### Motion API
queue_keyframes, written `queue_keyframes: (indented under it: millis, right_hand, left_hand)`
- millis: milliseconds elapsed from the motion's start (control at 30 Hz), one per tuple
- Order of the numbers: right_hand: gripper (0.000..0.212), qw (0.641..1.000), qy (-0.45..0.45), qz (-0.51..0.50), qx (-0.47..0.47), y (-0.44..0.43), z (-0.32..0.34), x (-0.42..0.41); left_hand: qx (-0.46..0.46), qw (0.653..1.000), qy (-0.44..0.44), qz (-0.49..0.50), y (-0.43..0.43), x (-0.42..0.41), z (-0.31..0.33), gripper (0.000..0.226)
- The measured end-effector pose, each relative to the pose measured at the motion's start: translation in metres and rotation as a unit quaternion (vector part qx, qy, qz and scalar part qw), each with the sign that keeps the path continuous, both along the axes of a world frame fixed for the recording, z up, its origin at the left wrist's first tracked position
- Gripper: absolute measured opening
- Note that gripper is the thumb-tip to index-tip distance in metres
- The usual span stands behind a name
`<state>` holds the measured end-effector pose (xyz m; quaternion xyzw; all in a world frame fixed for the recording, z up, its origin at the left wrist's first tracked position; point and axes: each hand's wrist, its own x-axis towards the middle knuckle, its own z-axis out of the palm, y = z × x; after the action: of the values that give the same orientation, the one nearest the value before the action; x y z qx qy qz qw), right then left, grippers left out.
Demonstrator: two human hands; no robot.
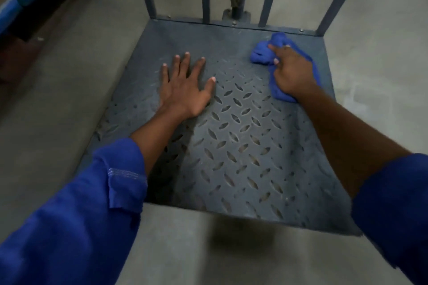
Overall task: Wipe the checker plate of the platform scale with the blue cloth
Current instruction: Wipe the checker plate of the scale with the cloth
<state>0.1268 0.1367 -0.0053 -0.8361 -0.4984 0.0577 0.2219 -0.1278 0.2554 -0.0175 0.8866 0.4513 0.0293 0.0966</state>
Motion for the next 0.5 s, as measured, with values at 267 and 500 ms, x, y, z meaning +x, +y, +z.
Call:
queue_keyframes:
  millis: [267, 500]
  right_hand:
    - [0.052, 0.992, -0.027, 0.119, -0.020, 0.089, 0.004, -0.025]
    - [0.059, 0.972, 0.004, 0.236, -0.010, 0.015, 0.006, -0.107]
  left_hand:
    - [-0.001, 0.998, -0.038, 0.059, 0.023, 0.017, -0.004, 0.062]
    - [-0.020, 0.999, -0.033, -0.025, 0.009, -0.016, 0.005, 0.068]
